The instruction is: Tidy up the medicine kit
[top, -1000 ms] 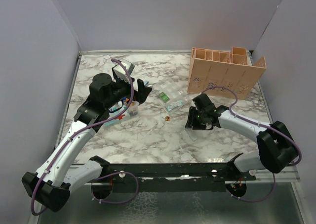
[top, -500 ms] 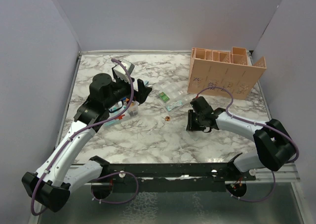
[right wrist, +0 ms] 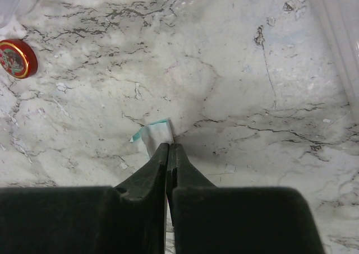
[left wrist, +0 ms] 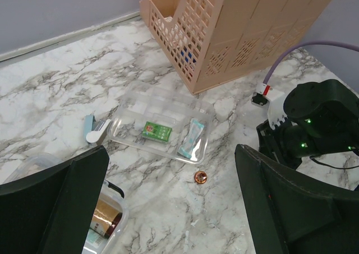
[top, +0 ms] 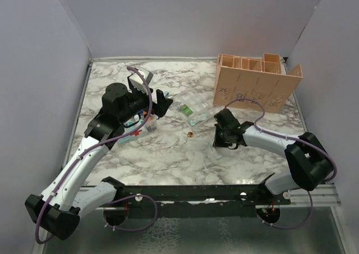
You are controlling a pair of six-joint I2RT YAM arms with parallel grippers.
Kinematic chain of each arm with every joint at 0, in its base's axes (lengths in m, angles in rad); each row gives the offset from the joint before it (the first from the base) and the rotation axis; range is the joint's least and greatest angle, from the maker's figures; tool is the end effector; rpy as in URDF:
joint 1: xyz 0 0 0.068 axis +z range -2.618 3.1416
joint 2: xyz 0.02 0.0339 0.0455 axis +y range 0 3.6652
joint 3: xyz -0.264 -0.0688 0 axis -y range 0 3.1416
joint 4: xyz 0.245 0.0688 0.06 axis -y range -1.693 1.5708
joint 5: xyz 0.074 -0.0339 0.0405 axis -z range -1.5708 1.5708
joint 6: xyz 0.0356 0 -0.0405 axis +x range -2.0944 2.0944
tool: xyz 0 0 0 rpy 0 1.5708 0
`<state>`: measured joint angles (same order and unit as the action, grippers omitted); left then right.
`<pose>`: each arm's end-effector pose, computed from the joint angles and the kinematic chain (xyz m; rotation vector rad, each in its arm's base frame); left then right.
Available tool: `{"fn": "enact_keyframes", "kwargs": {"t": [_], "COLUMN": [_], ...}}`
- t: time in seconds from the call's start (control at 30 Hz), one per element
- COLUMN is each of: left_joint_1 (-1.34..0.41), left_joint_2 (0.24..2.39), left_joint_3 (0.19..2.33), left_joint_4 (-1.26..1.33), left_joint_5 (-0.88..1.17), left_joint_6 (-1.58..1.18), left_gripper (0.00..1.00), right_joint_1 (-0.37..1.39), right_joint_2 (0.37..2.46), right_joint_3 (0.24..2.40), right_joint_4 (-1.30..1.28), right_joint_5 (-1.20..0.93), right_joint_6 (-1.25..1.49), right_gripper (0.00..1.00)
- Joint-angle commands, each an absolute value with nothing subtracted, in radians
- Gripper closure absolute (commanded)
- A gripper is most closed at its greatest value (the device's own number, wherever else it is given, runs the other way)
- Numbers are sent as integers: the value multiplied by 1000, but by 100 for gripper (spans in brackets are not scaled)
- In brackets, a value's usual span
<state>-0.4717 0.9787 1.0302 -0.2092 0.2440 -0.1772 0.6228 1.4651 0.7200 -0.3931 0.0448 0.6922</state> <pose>0.1934 -0.1083 0.3880 0.4414 1.7176 -0.6849 0.2112 0.1497 0.1545 0.1091 2.7523 0.3210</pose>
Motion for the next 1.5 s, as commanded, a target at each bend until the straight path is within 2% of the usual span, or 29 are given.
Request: {"fn": "enact_keyframes", "kwargs": {"t": [0.0,0.33,0.6,0.77,1.47], "left_joint_1": [-476,-476,-476,-476,-476], "left_joint_2": [978,980,961,953,942], "left_joint_3": [1037,1053,1051,1054,1055], "left_joint_4": [-174,-181,-187,-192,-212], "left_joint_5": [256,253,252,252,237], "left_joint_6": [-172,-159,-172,-176,-192], "left_gripper": [1,1,1,1,1], "right_joint_1": [630,630,632,635,637], "right_joint_2": [1414,1408,1589,1689,1890], "right_joint_3": [744,886,1123,1216,1376], "right_joint_4": [-384,-367,-512,-568,-793], "right_joint_5": [138,222,367,380,399], "right_joint_6": [824,1190,1405,1529,1716], "right_gripper": [99,99,99,99,99]}}
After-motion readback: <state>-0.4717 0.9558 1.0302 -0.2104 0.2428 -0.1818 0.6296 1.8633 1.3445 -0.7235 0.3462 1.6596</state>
